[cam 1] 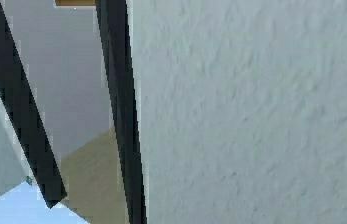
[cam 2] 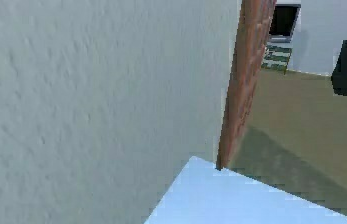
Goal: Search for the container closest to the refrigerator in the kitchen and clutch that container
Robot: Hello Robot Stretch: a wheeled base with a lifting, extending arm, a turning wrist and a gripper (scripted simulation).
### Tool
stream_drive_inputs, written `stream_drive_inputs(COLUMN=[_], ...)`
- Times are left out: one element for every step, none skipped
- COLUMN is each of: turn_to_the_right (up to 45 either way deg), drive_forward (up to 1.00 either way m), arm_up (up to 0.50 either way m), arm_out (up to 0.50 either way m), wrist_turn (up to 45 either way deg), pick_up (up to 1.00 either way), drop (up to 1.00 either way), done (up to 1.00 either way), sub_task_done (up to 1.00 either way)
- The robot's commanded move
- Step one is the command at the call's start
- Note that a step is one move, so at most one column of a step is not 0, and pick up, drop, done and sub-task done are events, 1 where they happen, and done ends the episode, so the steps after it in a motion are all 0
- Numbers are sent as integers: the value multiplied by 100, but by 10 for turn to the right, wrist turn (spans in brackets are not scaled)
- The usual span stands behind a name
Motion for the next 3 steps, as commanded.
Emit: stream_drive_inputs(turn_to_the_right=[-450,-120,0], drive_forward=[0,0,60], arm_up=[0,0,0], arm_out=[0,0,0], wrist_turn=[0,0,0], pick_up=[0,0,0], drop=[0,0,0], done=[0,0,0], sub_task_done=[0,0,0])
